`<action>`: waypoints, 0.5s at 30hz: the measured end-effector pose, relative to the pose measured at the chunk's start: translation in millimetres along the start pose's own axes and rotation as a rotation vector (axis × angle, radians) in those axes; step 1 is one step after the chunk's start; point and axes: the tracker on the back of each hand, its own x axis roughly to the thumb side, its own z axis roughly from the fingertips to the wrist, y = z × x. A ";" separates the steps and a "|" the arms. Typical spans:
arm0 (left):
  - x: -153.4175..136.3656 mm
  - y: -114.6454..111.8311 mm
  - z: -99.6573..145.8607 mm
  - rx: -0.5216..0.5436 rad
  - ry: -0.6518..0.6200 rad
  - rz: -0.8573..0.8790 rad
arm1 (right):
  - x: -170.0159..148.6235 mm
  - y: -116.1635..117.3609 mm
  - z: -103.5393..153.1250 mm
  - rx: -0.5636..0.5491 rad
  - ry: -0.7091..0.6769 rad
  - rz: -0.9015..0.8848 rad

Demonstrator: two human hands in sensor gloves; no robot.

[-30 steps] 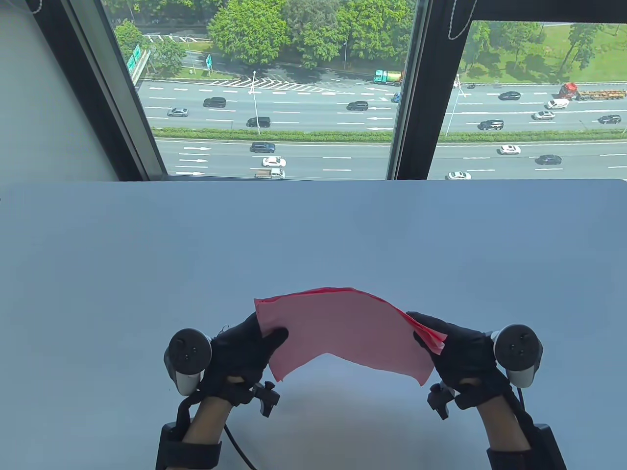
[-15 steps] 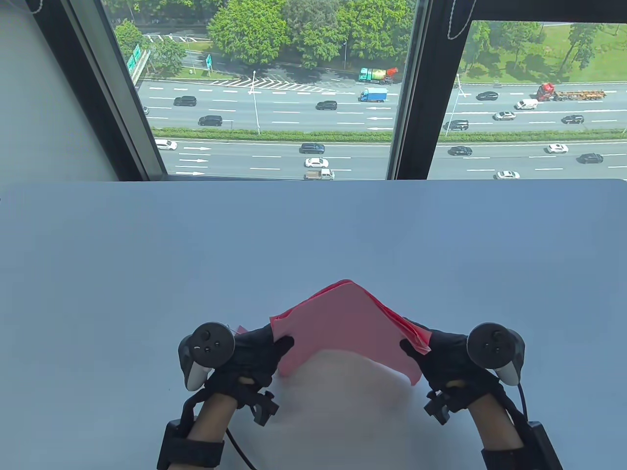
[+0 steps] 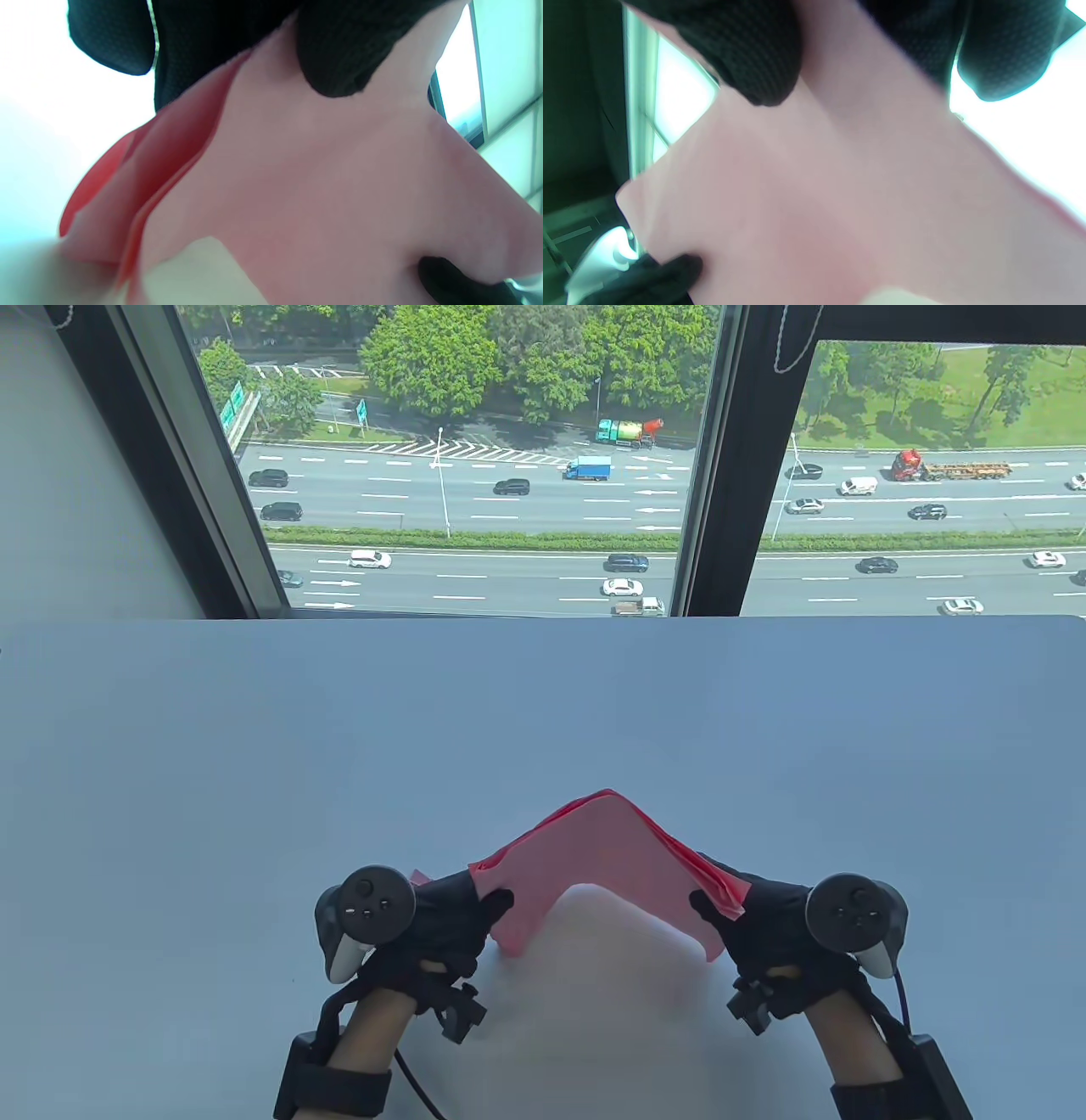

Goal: Clip paper with binder clip (Left hand to clip)

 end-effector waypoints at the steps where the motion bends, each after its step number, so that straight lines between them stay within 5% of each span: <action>1: 2.0 0.3 -0.2 0.070 -0.038 -0.007 | -1.1 0.7 0.1 -0.011 -0.007 -0.021; 4: 7.3 2.8 0.8 0.110 -0.054 -0.014 | 5.0 -4.3 0.7 -0.079 -0.034 -0.054; 7: 4.5 -2.4 0.7 -0.004 0.001 -0.011 | 2.1 3.1 -0.4 -0.023 -0.008 0.021; 10: 6.6 0.3 1.1 0.127 -0.056 -0.010 | 1.9 2.7 0.1 -0.050 -0.017 -0.032; 15: 2.4 -4.4 -0.9 0.033 -0.030 0.058 | 3.8 2.5 0.2 -0.064 -0.004 0.051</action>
